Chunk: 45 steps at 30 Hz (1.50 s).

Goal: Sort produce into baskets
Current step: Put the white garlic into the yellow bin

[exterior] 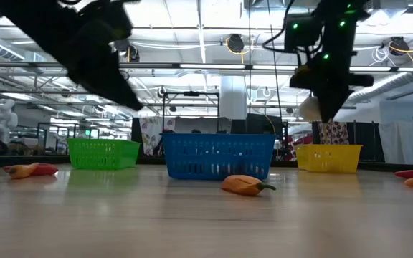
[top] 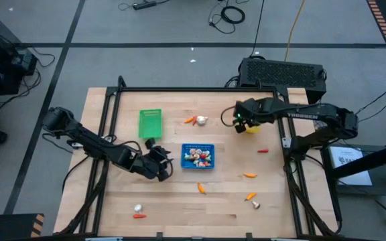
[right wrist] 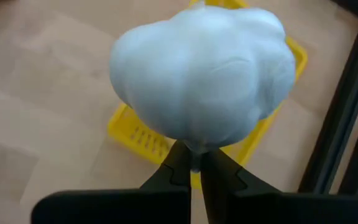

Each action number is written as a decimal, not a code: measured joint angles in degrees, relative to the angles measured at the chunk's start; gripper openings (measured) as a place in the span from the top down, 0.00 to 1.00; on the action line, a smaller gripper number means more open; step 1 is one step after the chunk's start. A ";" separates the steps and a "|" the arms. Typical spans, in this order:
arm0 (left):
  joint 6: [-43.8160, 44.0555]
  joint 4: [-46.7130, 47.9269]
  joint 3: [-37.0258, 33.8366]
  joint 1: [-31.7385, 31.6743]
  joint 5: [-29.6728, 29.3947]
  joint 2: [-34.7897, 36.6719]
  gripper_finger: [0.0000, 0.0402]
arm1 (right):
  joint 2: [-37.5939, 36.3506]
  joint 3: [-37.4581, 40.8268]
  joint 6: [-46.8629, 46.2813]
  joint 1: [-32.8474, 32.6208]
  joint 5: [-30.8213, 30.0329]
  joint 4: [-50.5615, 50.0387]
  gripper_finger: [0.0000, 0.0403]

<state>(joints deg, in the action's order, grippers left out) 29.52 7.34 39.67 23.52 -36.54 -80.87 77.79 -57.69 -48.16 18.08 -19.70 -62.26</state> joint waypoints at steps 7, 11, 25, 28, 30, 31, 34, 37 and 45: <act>14.94 15.93 -0.01 1.67 -4.72 4.87 0.61 | 4.75 0.00 8.08 6.67 0.22 3.81 0.97; 16.40 16.21 -0.01 3.15 -6.38 4.93 0.61 | 7.84 0.00 9.87 9.53 0.32 3.45 0.93; 16.86 18.29 -0.01 5.87 -7.47 4.93 0.61 | 10.06 0.00 13.22 13.90 0.30 4.68 0.70; 18.80 20.41 -0.01 5.87 -7.53 4.93 0.61 | 9.76 0.00 14.15 13.98 0.95 4.27 0.66; 20.01 21.87 -0.01 5.87 -7.53 4.93 0.61 | 9.26 0.00 14.72 13.89 3.19 3.85 0.65; 20.87 22.80 -0.01 5.87 -7.53 4.93 0.61 | 8.92 0.00 14.89 13.81 4.58 3.83 0.64; 22.74 24.69 0.00 5.87 -7.78 4.93 0.61 | 7.55 0.00 15.97 12.72 8.30 4.03 0.64; 22.98 24.95 -0.01 5.87 -7.93 4.93 0.61 | 5.39 0.00 16.31 10.55 9.20 5.43 0.64; 22.85 24.16 -0.01 7.57 1.43 5.16 0.61 | -3.93 0.00 13.40 -0.42 9.22 16.27 0.64</act>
<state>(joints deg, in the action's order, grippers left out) 52.38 31.50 39.66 31.09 -35.11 -75.70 73.86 -57.69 -34.77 17.66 -10.48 -45.99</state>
